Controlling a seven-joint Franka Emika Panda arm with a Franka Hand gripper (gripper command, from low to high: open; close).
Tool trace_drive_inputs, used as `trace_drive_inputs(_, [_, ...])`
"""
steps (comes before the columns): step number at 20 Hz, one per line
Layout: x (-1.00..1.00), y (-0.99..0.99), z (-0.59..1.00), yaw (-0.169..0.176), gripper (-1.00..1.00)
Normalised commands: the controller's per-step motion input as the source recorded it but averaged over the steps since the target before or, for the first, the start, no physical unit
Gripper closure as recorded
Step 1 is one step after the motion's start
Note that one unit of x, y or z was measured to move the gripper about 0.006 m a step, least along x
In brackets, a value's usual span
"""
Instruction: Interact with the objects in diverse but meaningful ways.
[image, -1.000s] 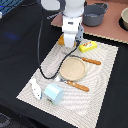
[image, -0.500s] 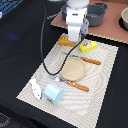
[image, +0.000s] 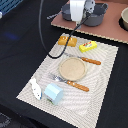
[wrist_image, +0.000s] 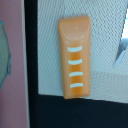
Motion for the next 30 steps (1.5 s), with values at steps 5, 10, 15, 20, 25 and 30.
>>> trace_drive_inputs(5, [0.68, -0.14, 0.00, -0.110, -1.00])
trace_drive_inputs(10, [0.74, -0.21, 0.08, 0.056, -1.00])
trace_drive_inputs(15, [0.68, -0.13, 0.20, 0.087, -1.00])
trace_drive_inputs(20, [0.65, -0.13, 0.22, 0.091, -1.00])
trace_drive_inputs(25, [0.67, -0.15, 0.07, 0.077, -1.00])
trace_drive_inputs(30, [0.56, -0.12, 0.00, 0.125, -1.00])
